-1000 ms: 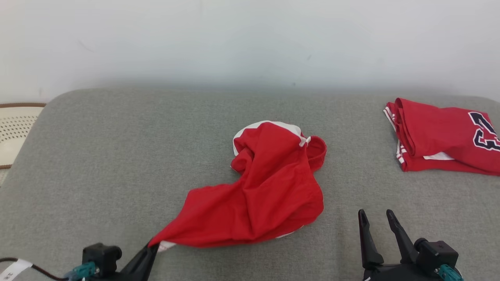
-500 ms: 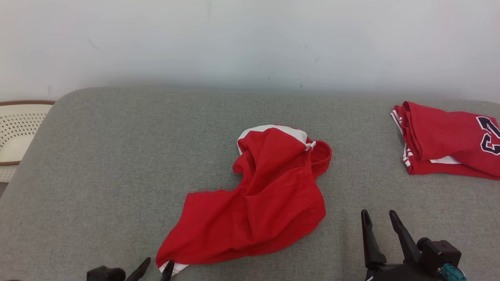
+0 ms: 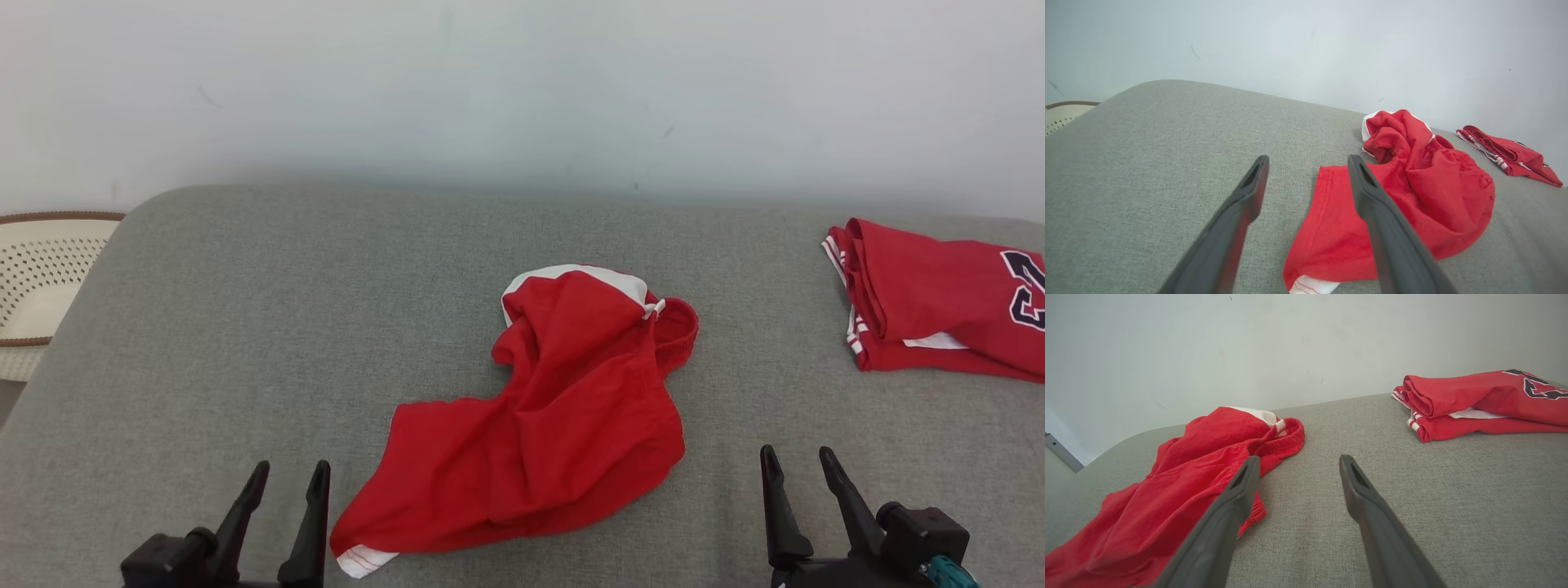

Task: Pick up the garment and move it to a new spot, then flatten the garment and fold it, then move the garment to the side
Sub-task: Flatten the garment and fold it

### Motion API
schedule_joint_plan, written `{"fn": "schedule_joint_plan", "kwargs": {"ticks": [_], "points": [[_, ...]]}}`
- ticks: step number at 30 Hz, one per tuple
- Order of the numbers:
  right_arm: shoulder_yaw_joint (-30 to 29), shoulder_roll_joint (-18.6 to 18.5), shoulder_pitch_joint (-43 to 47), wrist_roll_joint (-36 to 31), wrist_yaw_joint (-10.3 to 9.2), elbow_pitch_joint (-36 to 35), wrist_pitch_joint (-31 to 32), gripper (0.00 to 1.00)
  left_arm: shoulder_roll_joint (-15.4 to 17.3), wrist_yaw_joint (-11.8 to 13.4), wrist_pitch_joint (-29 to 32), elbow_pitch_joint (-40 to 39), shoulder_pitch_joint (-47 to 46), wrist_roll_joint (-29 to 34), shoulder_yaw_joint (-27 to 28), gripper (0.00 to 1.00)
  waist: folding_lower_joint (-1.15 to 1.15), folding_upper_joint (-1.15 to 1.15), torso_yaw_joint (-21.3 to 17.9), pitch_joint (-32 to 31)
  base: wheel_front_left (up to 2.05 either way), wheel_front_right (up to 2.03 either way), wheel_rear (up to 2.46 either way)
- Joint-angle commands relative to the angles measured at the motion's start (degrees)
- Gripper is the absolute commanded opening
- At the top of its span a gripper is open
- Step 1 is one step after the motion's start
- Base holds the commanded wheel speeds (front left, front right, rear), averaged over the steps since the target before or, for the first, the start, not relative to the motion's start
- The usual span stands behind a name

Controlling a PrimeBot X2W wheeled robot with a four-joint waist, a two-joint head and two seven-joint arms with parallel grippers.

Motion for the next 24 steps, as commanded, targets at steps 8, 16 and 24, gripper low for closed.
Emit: {"fn": "schedule_joint_plan", "kwargs": {"ticks": [8,16,24], "points": [[1.1,0.0,0.0,0.6,0.01,0.6,1.8,1.00,-4.7,-1.5,-0.3,-2.1,4.8,9.7,9.5,1.00,0.00,0.00,-0.1,-0.1,0.00,0.00,0.00],[4.4,-0.1,-1.8,0.3,0.01,2.6,5.3,1.00,-8.2,-4.5,-0.3,-0.2,6.5,13.9,14.9,1.00,0.00,0.00,0.6,-0.6,0.00,0.00,0.00],[8.6,-3.6,-7.9,2.5,0.01,8.1,8.7,1.00,-11.5,-7.1,-0.4,1.3,6.6,16.4,17.9,1.00,0.00,0.00,3.0,-0.8,0.00,0.00,0.00]]}}
